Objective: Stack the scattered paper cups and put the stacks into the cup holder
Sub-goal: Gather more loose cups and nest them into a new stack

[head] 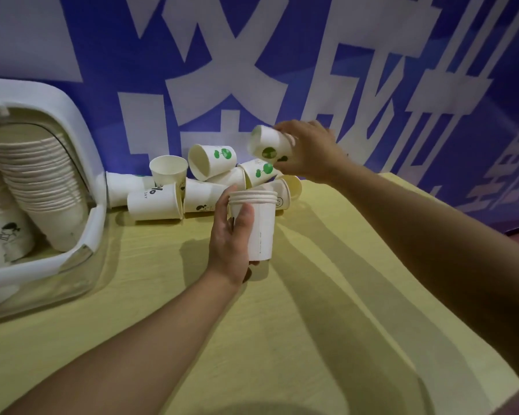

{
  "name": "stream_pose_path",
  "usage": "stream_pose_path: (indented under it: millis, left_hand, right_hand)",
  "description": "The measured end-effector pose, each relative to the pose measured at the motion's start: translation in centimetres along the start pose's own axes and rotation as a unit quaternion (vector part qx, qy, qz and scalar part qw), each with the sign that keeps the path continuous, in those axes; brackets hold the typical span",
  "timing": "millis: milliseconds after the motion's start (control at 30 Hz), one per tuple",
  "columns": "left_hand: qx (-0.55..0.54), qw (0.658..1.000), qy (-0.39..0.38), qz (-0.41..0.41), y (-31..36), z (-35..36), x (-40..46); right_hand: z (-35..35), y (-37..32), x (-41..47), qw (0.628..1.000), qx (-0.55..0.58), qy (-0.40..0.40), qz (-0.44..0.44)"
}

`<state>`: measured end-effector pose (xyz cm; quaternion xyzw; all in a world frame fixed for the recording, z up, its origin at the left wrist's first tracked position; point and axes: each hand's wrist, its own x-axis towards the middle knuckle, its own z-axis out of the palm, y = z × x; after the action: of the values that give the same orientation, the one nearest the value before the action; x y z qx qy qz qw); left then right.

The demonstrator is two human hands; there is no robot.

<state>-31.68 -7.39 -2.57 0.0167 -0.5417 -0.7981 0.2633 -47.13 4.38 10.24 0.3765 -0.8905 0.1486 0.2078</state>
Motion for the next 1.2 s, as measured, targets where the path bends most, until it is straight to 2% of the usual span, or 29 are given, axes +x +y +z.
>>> stream_pose_path:
  millis: [133,200,267,300,333,433,533,600,700,900,1067,1200]
  left_hand:
    - [0.063,0.997,-0.036,0.025,0.1,0.1,-0.5]
    - [0.094,0.993,-0.060,0.033,0.2,0.2,-0.8]
    - [0.118,0.989,-0.080,0.040,0.4,-0.1,-1.0]
    - [0.127,0.987,-0.095,0.039,0.5,0.0,-1.2]
    - [0.137,0.983,-0.115,0.037,0.6,-0.1,-1.4]
    - [0.171,0.970,-0.170,0.036,0.5,0.0,-1.9]
    - [0.196,0.958,-0.207,0.030,0.4,0.1,-2.1]
    - [0.208,0.953,-0.218,0.022,0.3,0.1,-2.0]
    - [0.207,0.955,-0.212,0.023,0.3,0.2,-2.0]
    - [0.205,0.959,-0.193,0.018,0.3,0.2,-1.9]
    - [0.224,0.957,-0.183,0.025,0.8,0.4,-2.4]
    - [0.250,0.957,-0.144,0.034,1.9,-0.2,-3.0]
  right_hand:
    - [-0.4,-1.4,-6.4,0.961,0.237,0.103,0.098]
    - [0.2,-1.7,-9.7,0.904,0.355,0.188,0.145]
    - [0.9,-1.9,-11.9,0.826,0.461,0.269,0.182]
    - [1.0,-1.9,-12.6,0.797,0.491,0.293,0.194]
    - [1.0,-1.8,-13.0,0.785,0.503,0.303,0.198]
    - [1.3,-1.2,-13.4,0.810,0.463,0.300,0.199]
    - [1.9,-1.6,-13.8,0.815,0.455,0.282,0.222]
    - [2.2,-2.2,-14.0,0.822,0.469,0.259,0.194]
    - [2.8,-3.2,-14.1,0.813,0.508,0.238,0.153]
    - [2.6,-4.1,-14.1,0.798,0.550,0.195,0.153]
    - [1.9,-4.3,-14.2,0.833,0.515,0.132,0.155]
    - [1.8,-4.8,-14.3,0.826,0.529,0.133,0.144]
